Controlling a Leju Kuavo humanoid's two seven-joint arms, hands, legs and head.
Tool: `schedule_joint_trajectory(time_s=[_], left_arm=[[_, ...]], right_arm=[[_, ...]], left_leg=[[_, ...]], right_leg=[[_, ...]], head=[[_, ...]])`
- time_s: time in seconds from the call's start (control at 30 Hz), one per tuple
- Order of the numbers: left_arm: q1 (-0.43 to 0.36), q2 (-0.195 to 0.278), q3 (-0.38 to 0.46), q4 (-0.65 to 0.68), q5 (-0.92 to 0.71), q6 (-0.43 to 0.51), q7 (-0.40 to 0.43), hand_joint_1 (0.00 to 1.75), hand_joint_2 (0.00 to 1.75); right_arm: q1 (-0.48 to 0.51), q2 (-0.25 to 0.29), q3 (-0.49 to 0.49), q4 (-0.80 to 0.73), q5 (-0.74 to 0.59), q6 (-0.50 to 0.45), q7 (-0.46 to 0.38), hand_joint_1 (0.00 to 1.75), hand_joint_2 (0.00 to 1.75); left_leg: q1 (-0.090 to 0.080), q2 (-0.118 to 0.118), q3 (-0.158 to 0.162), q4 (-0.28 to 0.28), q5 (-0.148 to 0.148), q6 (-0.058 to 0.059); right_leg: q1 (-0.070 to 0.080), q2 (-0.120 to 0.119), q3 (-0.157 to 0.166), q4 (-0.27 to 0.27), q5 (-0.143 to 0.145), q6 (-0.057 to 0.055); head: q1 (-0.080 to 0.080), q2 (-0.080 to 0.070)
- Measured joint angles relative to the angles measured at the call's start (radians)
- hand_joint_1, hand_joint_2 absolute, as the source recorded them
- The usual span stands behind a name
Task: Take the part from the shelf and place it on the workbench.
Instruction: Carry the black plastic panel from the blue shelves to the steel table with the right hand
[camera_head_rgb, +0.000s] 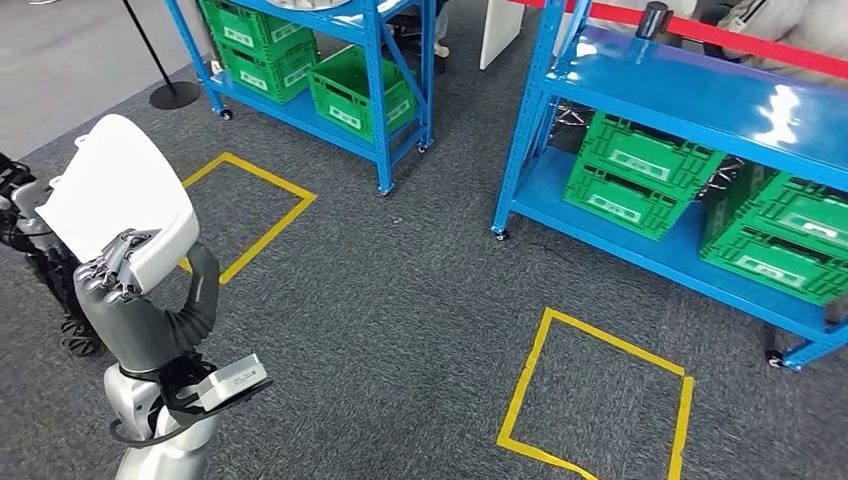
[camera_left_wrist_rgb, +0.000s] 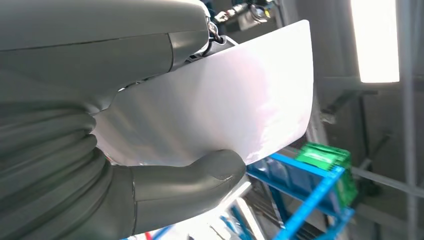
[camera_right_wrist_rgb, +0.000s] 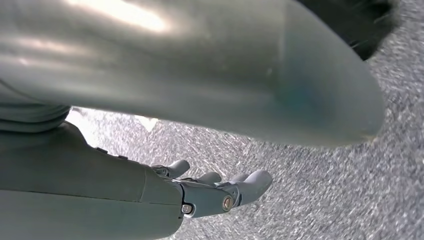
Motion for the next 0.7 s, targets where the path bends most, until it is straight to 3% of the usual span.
schedule_joint_trajectory(time_s=[0.03, 0.07, 0.1, 0.17, 0.23, 0.3, 0.37, 0.43, 0.5, 0.53, 0.57, 0.6, 0.67, 0.7], left_arm=[[0.000, 0.000, -0.001, 0.002, -0.001, 0.000, 0.004, 1.75, 1.75], [-0.001, 0.000, -0.001, 0.003, -0.002, 0.000, 0.006, 1.75, 1.75], [-0.002, 0.000, -0.001, 0.004, -0.004, 0.000, 0.008, 1.75, 1.75], [-0.004, 0.000, -0.002, 0.004, -0.006, 0.000, 0.011, 1.75, 1.75], [-0.007, -0.001, -0.003, 0.004, -0.008, 0.000, 0.015, 1.75, 1.75], [-0.007, 0.000, -0.003, 0.004, -0.011, 0.000, 0.021, 1.75, 1.75], [-0.011, 0.002, -0.003, 0.003, -0.013, 0.000, 0.025, 1.75, 1.75], [-0.017, 0.004, -0.004, 0.003, -0.012, 0.000, 0.027, 1.75, 1.75], [-0.018, 0.007, -0.004, 0.004, -0.008, 0.000, 0.027, 1.75, 1.75], [-0.017, 0.010, -0.004, 0.004, -0.006, 0.000, 0.026, 1.75, 1.75], [-0.017, 0.012, -0.004, 0.005, -0.005, 0.000, 0.025, 1.75, 1.75], [-0.017, 0.013, -0.004, 0.004, -0.005, 0.000, 0.025, 1.75, 1.75], [-0.019, 0.013, -0.004, 0.004, -0.004, 0.000, 0.024, 1.75, 1.75], [-0.019, 0.013, -0.004, 0.004, -0.004, 0.000, 0.024, 1.75, 1.75]], right_arm=[[0.001, 0.000, 0.000, 0.000, 0.001, 0.001, 0.000, 0.00, 0.00], [0.002, 0.000, 0.000, 0.000, 0.002, 0.002, -0.001, 0.00, 0.00], [0.002, 0.000, 0.000, 0.000, 0.003, 0.002, -0.001, 0.00, 0.00], [0.002, -0.001, 0.000, 0.000, 0.003, 0.003, -0.002, 0.00, 0.00], [-0.001, -0.001, 0.001, 0.000, 0.004, 0.003, -0.002, 0.00, 0.00], [-0.004, -0.001, 0.001, 0.000, 0.006, 0.004, -0.002, 0.00, 0.00], [-0.004, 0.000, 0.001, 0.000, 0.006, 0.004, -0.005, 0.00, 0.00], [-0.002, 0.001, 0.001, -0.001, 0.004, 0.004, -0.012, 0.00, 0.00], [0.001, 0.001, 0.001, -0.001, 0.003, 0.006, -0.019, 0.00, 0.00], [0.001, 0.001, 0.001, -0.001, 0.003, 0.007, -0.022, 0.00, 0.00], [0.001, 0.001, 0.001, -0.001, 0.004, 0.008, -0.023, 0.00, 0.00], [0.001, 0.001, 0.001, -0.001, 0.004, 0.008, -0.023, 0.00, 0.00], [0.000, 0.001, 0.001, -0.001, 0.004, 0.009, -0.024, 0.00, 0.00], [0.000, 0.001, 0.001, -0.001, 0.004, 0.009, -0.024, 0.00, 0.00]], left_leg=[[-0.001, -0.015, -0.001, 0.001, 0.001, 0.000], [-0.001, -0.030, -0.001, 0.003, 0.002, -0.001], [-0.001, -0.044, -0.002, 0.005, 0.003, -0.003], [-0.002, -0.069, -0.004, 0.010, 0.004, -0.012], [-0.002, -0.087, -0.009, 0.009, 0.008, -0.025], [-0.001, -0.098, -0.015, 0.004, 0.013, -0.037], [-0.002, -0.057, -0.034, 0.035, -0.007, -0.047], [-0.002, 0.001, -0.082, 0.141, -0.069, -0.056], [0.002, 0.018, -0.135, 0.256, -0.118, -0.064], [0.003, 0.021, -0.140, 0.274, -0.117, -0.066], [0.004, 0.025, -0.127, 0.253, -0.100, -0.067], [0.005, 0.036, -0.093, 0.195, -0.070, -0.066], [0.001, 0.079, -0.018, 0.059, -0.024, -0.057], [-0.001, 0.093, 0.005, 0.018, -0.014, -0.050]], right_leg=[[0.001, 0.002, -0.007, 0.007, 0.011, -0.002], [0.002, 0.006, 0.006, -0.025, 0.039, -0.005], [0.002, 0.017, 0.037, -0.090, 0.078, -0.009], [0.003, 0.053, 0.093, -0.212, 0.125, -0.016], [0.007, 0.066, 0.109, -0.253, 0.133, -0.025], [0.008, 0.046, 0.111, -0.258, 0.140, -0.038], [0.005, 0.023, 0.112, -0.265, 0.147, -0.051], [0.005, -0.003, 0.112, -0.268, 0.148, -0.059], [0.006, -0.031, 0.112, -0.268, 0.147, -0.062], [0.006, -0.045, 0.112, -0.268, 0.146, -0.061], [0.006, -0.059, 0.113, -0.268, 0.145, -0.060], [0.006, -0.071, 0.115, -0.267, 0.143, -0.058], [0.009, -0.093, 0.121, -0.267, 0.137, -0.050], [0.011, -0.102, 0.125, -0.268, 0.134, -0.044]], head=[[0.000, 0.000], [0.001, 0.000], [0.001, 0.000], [0.001, 0.000], [0.001, 0.000], [0.001, 0.000], [-0.003, 0.000], [-0.007, 0.000], [-0.007, 0.000], [-0.008, 0.000], [-0.008, 0.000], [-0.008, 0.000], [-0.007, 0.000], [-0.006, 0.000]])
